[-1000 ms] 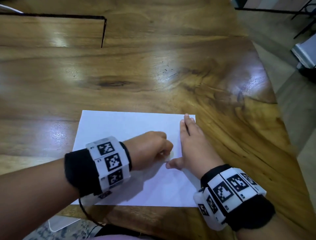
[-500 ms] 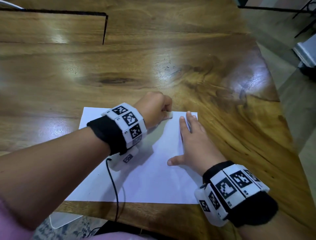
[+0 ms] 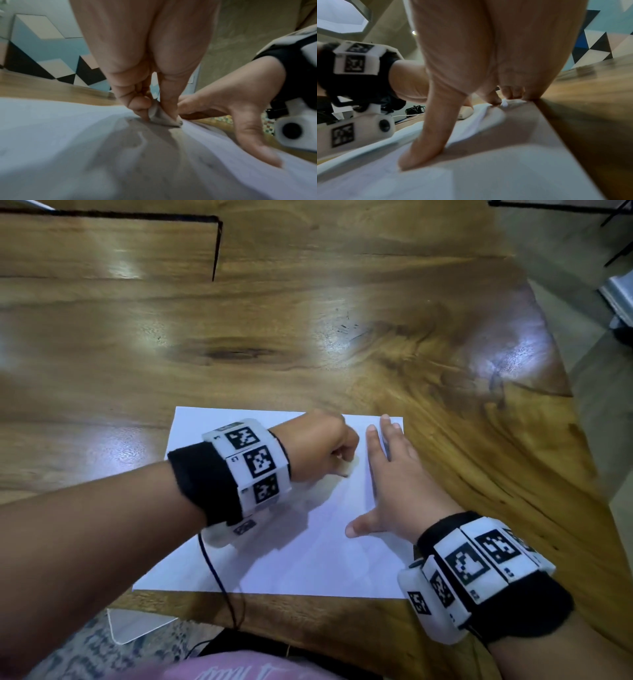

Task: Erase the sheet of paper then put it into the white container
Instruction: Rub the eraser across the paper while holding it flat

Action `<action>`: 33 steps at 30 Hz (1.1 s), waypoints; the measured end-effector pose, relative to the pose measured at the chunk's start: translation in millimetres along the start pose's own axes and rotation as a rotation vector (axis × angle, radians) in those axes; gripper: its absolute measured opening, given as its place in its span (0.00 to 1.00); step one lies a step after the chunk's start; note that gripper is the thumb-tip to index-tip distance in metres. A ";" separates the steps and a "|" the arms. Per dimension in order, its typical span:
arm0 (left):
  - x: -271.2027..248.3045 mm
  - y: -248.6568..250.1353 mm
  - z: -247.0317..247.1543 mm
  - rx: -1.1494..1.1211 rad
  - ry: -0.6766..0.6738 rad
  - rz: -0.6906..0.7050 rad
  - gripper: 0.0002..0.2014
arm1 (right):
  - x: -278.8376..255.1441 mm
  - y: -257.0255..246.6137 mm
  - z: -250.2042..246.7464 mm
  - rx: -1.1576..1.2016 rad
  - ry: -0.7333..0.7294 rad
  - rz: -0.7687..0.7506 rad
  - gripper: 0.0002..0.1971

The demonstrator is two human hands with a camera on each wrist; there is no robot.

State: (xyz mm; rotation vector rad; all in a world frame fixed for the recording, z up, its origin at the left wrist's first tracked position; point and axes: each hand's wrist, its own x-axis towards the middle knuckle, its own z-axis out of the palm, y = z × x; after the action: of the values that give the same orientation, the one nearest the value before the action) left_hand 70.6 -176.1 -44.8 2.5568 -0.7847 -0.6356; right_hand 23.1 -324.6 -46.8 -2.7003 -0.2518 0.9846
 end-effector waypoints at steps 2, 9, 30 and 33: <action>-8.8 0.7 8.9 -0.036 0.037 0.016 0.05 | 0.0 0.2 0.2 -0.023 -0.014 0.002 0.73; -77.6 -4.6 41.1 -0.153 -0.100 0.061 0.05 | 0.2 -1.8 -0.4 -0.016 -0.013 0.005 0.73; -72.2 -9.1 36.8 -0.235 0.091 -0.044 0.06 | -1.5 -0.2 1.1 -0.004 -0.013 0.002 0.73; -75.4 -16.1 33.9 -0.215 0.219 -0.019 0.05 | -1.3 0.5 1.6 -0.003 -0.013 -0.002 0.73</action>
State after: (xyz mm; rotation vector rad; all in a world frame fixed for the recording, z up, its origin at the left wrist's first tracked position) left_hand 3.8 -126.3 -57.5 2.3877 -0.5843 -0.4110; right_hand 21.1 -325.2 -47.3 -2.6965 -0.2580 1.0020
